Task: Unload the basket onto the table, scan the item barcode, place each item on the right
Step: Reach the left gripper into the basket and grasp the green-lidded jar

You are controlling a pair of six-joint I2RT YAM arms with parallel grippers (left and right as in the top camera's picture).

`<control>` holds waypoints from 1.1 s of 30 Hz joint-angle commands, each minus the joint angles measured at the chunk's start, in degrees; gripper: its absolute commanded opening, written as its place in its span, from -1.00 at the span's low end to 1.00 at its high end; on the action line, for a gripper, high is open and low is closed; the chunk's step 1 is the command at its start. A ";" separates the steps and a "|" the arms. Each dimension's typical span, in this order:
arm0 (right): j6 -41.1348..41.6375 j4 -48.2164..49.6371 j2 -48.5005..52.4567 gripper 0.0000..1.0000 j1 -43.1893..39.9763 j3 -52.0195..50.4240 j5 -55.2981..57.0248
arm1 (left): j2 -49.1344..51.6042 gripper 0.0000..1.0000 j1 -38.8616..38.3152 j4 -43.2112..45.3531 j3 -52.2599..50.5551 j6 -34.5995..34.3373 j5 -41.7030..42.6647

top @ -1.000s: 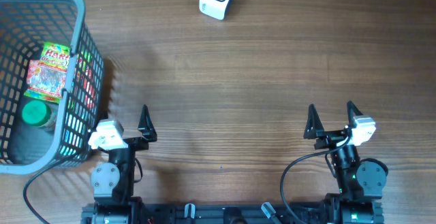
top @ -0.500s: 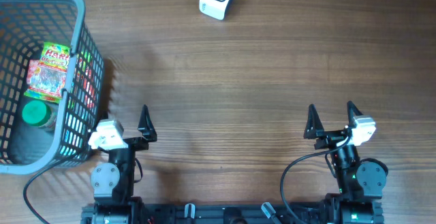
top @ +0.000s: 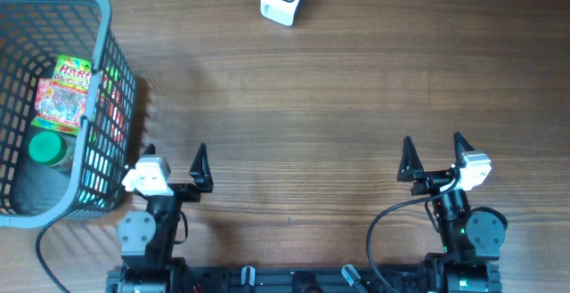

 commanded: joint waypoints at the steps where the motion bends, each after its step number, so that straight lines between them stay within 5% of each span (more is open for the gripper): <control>1: -0.35 0.26 -0.13 0.99 0.28 -0.07 0.96 | -0.46 1.00 0.37 -2.25 0.90 -3.34 3.48; 9: -0.33 0.26 -0.13 0.99 0.28 -0.07 0.96 | 1.77 1.00 0.37 -7.50 7.52 -7.37 5.20; 15: -0.33 0.26 -0.15 0.99 0.28 -0.07 0.96 | 18.67 1.00 0.37 -17.55 25.73 -6.60 9.44; 20: -0.33 0.26 -0.13 0.99 0.28 -0.07 0.96 | 41.88 1.00 0.37 -34.71 52.68 6.51 13.29; 25: -0.33 0.26 -0.13 1.00 0.28 -0.07 0.96 | 51.91 1.00 0.37 -36.72 56.00 5.46 24.33; 33: -0.35 0.26 -0.15 0.99 0.28 -0.07 0.96 | 62.62 1.00 0.44 -39.41 72.59 -1.77 17.44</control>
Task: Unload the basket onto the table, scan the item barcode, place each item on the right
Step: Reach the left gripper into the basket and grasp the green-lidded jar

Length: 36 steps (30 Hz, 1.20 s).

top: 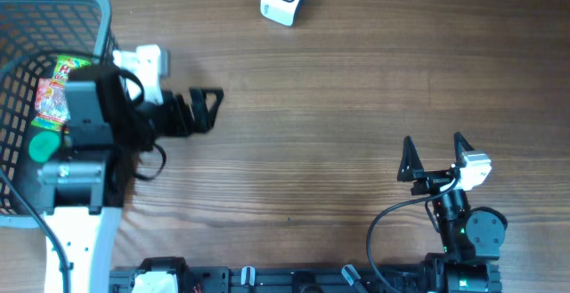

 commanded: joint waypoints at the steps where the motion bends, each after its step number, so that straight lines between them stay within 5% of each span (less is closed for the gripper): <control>1: -0.33 0.28 -0.26 1.00 0.26 -0.07 0.74 | 3.28 1.00 0.42 -2.80 9.62 -3.37 -4.46; 6: -0.33 0.28 -0.26 0.99 0.26 -0.07 0.74 | 9.09 1.00 1.66 -12.04 22.25 -5.97 -14.51; 11: -0.35 0.28 -0.26 0.99 0.26 -0.07 0.74 | 9.22 1.00 14.78 -12.68 22.97 -17.59 -17.53; 16: -0.33 0.28 -0.24 1.00 0.26 -0.07 0.74 | 9.22 1.00 27.54 -11.13 22.97 -21.81 -17.55; 19: -0.33 0.28 -0.24 0.99 0.26 -0.07 0.74 | 9.49 1.00 28.52 -10.01 22.95 -21.24 -18.49; 22: -0.33 0.28 -0.26 0.99 0.26 -0.07 0.74 | 12.04 1.00 28.55 -14.38 22.95 -25.51 -30.53; 31: -0.35 0.28 -0.24 0.99 0.26 -0.07 0.74 | 32.44 1.00 38.16 -25.75 22.91 -35.52 -33.46; 36: -0.33 0.28 -0.24 0.98 0.26 -0.07 0.74 | 35.82 1.00 38.77 -27.30 22.82 -38.82 -40.33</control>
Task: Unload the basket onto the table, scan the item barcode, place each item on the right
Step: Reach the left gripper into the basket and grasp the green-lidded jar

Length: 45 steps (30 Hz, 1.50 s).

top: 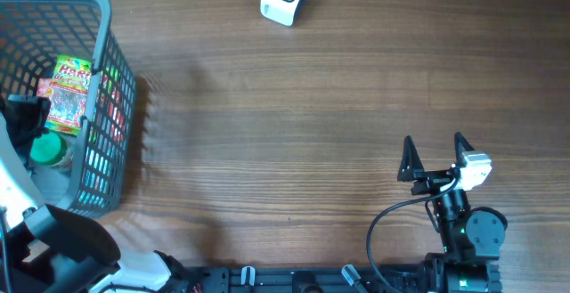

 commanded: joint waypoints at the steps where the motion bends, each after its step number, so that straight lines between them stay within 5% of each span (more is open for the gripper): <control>1: -0.33 0.28 -0.24 0.99 0.28 -0.07 0.55 | 1.46 1.00 0.28 -1.36 0.09 -5.03 -6.05; 20: -0.35 0.28 -0.24 0.99 0.28 -0.07 0.55 | 18.12 1.00 0.28 8.17 -2.38 -5.42 -5.09; 33: -0.33 0.28 -0.24 0.99 0.28 -0.07 0.55 | 18.73 1.00 0.28 -2.01 -2.38 -8.96 -2.12; 45: -0.35 0.28 -0.24 0.99 0.28 -0.07 0.55 | 18.73 1.00 0.28 0.90 -3.61 -7.96 -5.18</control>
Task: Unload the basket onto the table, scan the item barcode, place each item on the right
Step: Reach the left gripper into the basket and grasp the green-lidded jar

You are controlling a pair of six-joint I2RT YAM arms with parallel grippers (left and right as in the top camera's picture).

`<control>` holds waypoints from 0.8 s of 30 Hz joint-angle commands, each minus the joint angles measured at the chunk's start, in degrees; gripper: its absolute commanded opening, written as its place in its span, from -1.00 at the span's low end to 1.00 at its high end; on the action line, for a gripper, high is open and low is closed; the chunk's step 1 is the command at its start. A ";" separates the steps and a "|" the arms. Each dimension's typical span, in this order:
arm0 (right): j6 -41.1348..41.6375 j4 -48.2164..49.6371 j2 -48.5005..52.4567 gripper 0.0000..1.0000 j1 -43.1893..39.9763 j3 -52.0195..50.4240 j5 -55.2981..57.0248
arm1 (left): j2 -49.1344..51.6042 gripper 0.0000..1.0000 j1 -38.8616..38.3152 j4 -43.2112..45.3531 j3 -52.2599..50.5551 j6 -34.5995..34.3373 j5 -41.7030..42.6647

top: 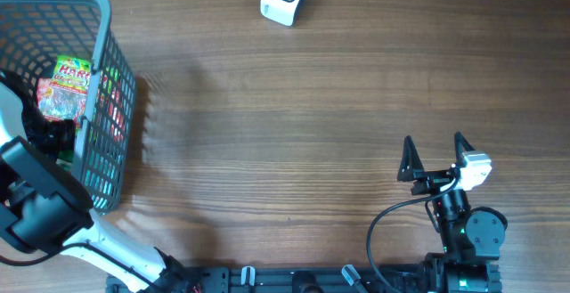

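Observation:
A grey mesh basket [102,17] stands at the table's left edge. In it lies a colourful candy bag [64,86]. My left arm reaches into the basket from the lower left. Its gripper [55,137] is a dark shape just below the bag, and its fingers cannot be made out. A white barcode scanner lies at the far edge of the table, in the middle. My right gripper [434,155] rests near the front right, open, with nothing between its fingers.
The basket's tall right wall [116,124] rises between the left gripper and the bare wooden table [285,142]. The right arm's base and cable [392,222] sit at the front edge.
The left gripper was at the basket's left side, with a green lid showing below the candy bag. Now it sits over that spot and the lid is hidden. The right arm has not moved.
Both grippers first rested open at the front edge. Then the left arm stood raised over the basket's right wall, its gripper pointing right. Later it had swung to the basket's left side. Now its gripper is inside the basket, below the candy bag.

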 commanded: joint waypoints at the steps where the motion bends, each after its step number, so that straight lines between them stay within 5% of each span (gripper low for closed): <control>1: -0.33 0.28 -0.24 0.99 0.28 -0.07 0.55 | -0.04 1.00 0.24 2.25 -2.49 1.44 -1.70; 9: -0.35 0.28 -0.24 1.00 0.28 -0.07 0.55 | -0.04 1.00 0.24 16.70 -18.29 1.44 -1.68; 16: -0.33 0.28 -0.24 1.00 0.28 -0.07 0.55 | -0.20 1.00 0.24 17.64 -18.25 1.44 -1.73; 21: -0.35 0.28 -0.24 0.99 0.28 -0.07 0.55 | -1.64 0.67 0.24 17.42 -16.31 1.62 -1.95; 24: -0.35 0.28 -0.24 0.99 0.28 -0.07 0.55 | -2.56 0.78 0.24 17.64 -15.72 1.60 -1.92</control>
